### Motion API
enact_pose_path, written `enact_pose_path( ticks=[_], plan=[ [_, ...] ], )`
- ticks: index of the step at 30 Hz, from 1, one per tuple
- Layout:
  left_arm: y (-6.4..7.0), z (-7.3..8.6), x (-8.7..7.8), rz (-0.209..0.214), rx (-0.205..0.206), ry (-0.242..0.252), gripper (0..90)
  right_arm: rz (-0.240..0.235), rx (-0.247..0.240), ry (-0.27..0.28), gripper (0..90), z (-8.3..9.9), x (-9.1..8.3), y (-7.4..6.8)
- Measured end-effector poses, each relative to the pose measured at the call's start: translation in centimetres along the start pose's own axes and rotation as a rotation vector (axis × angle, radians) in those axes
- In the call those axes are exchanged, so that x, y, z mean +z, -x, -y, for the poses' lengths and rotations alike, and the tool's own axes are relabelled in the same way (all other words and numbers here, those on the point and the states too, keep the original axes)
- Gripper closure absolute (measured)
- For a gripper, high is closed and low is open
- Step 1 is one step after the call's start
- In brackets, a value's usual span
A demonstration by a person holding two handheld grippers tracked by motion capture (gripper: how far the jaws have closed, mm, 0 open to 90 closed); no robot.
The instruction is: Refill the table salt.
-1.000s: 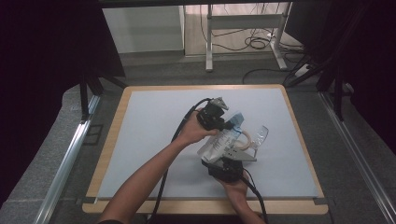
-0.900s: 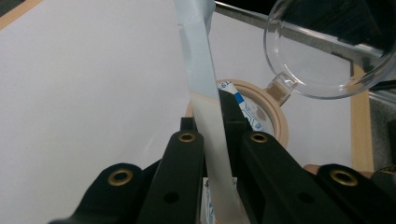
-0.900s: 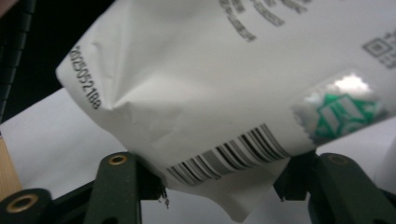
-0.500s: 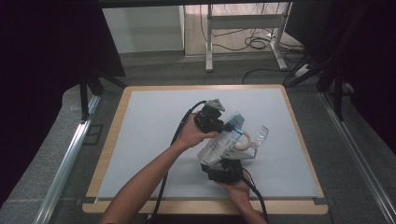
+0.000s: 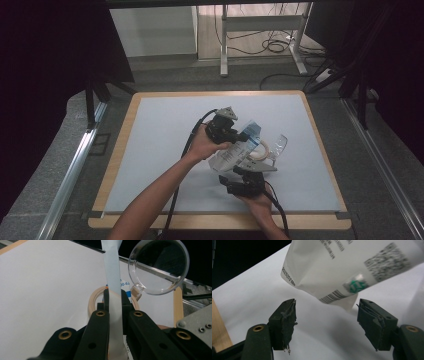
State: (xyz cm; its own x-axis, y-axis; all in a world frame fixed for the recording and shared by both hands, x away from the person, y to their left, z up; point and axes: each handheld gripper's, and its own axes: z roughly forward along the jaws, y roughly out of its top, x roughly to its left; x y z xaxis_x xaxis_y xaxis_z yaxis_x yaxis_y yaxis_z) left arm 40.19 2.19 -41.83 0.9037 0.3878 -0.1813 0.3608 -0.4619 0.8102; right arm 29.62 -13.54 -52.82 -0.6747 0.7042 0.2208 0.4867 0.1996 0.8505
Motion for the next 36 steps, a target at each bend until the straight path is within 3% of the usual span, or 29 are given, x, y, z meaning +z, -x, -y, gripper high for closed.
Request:
enact_pose_path(
  ticks=[5,18,25,36],
  plan=[
    [0.0,0.2,-0.1,-0.003,-0.021,0.015,89.4,0.016,0.007,0.021,32.0,0.1,-0.6,0.6],
    [-0.4,0.9,-1.0,-0.031,-0.017,0.023,89.4,0.028,-0.003,0.036,31.9,0.3,-1.1,0.8],
    [-0.7,1.9,-2.3,-0.066,-0.016,0.034,89.3,0.042,-0.005,0.051,32.1,0.4,-1.9,1.2],
    [-2.2,4.0,-4.9,-0.117,-0.063,0.077,89.3,0.045,-0.006,0.065,32.1,0.4,-2.4,1.3]
  ],
)
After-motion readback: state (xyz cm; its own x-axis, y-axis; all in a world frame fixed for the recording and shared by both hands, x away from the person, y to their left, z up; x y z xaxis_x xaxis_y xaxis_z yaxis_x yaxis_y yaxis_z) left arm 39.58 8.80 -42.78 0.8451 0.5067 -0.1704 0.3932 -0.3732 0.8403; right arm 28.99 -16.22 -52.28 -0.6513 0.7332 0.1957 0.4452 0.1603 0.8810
